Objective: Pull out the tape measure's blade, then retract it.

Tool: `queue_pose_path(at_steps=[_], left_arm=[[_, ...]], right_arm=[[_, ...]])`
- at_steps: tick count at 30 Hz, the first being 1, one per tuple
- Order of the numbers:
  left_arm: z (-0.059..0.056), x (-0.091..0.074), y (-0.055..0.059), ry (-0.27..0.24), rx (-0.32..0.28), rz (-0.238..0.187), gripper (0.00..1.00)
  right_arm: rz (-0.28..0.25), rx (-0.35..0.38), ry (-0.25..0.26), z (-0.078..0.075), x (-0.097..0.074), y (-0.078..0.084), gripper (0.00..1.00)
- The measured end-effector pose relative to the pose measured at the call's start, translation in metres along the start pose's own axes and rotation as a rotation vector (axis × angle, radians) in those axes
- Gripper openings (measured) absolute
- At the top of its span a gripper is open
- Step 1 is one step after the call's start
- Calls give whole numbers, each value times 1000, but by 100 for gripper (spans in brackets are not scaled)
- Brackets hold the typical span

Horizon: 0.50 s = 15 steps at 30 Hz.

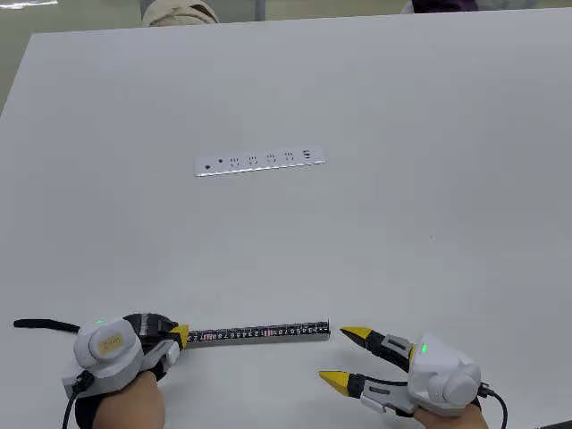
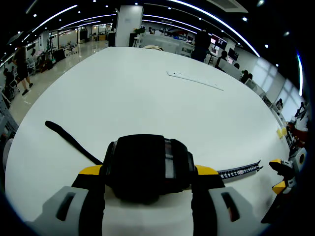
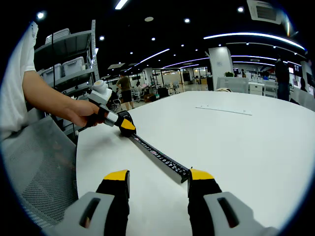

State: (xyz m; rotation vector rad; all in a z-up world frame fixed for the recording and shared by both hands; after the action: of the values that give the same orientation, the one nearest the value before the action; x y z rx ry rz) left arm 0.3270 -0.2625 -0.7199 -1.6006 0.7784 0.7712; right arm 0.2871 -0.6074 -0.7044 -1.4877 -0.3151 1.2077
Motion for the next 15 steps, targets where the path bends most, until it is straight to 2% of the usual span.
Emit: queue_pose_path(at_steps=[15], left_arm=[[0, 4, 1, 3, 7, 4, 71]], right_arm=[[8, -8, -33, -20, 8, 4, 46]])
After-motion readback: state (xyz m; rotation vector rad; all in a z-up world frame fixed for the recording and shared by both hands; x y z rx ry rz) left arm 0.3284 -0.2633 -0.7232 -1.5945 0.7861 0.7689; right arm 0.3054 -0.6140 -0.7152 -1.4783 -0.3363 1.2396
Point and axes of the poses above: the centre of the closed fingertips' face, and the gripper's own axes: x roughly forward along the fingers, z roughly to its left, y roughly out of its underside, the point moved 7 cm from there along -x, roughly backward along the fingers, and after that the axes turned 9 degrees about z, right-handed, at the moved point
